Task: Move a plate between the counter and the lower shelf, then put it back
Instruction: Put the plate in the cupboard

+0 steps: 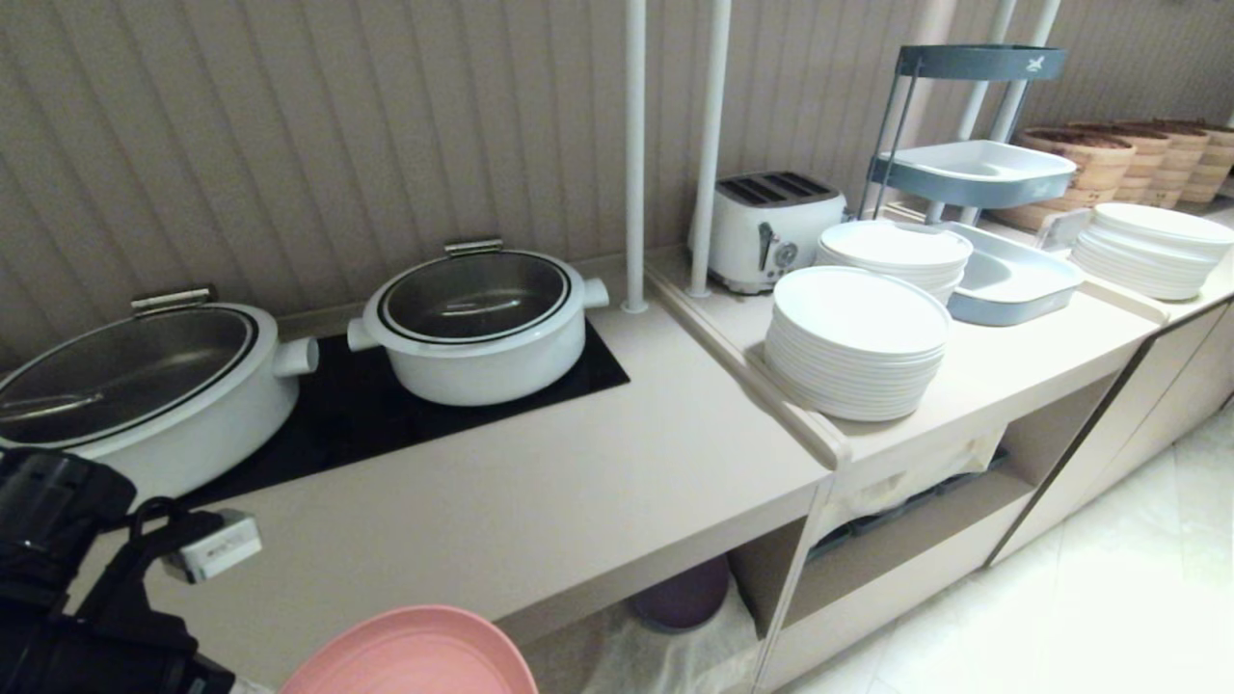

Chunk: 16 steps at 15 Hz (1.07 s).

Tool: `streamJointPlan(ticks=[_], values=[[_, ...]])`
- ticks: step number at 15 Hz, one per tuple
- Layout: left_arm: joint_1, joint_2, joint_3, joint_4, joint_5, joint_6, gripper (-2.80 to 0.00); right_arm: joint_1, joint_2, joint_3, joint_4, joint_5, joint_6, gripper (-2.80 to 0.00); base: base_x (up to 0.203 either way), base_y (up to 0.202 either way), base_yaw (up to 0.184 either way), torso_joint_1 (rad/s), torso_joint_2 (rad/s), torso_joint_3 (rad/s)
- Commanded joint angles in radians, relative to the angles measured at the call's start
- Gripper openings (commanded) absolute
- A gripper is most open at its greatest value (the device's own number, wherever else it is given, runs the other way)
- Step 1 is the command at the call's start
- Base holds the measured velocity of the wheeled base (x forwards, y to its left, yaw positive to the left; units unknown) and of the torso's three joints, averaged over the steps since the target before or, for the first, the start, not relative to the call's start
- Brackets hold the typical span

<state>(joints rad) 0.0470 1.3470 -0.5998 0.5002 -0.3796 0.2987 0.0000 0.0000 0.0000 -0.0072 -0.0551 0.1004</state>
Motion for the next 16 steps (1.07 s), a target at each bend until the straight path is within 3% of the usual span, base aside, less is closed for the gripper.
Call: streamJointPlan(ticks=[1,5,16], values=[[0.001,0.003,0.0,0.003,-0.002,0.002,-2.8,0.0,0.0,0.0,0.0,0.0,0.001,-2.8,0.0,0.0,0.0,0.0,0.0,0.0],[0.001,0.003,0.0,0.003,-0.002,0.002,-2.8,0.0,0.0,0.0,0.0,0.0,0.001,-2.8,-0.001,0.0,0.028,0.001,0.0,0.0],[0.001,0.012,0.002,-0.011,-0.002,0.0,-2.8,0.0,0.0,0.0,0.0,0.0,0.001,-2.8,0.0,-0.009,0.174,0.004,0.0,0.004]])
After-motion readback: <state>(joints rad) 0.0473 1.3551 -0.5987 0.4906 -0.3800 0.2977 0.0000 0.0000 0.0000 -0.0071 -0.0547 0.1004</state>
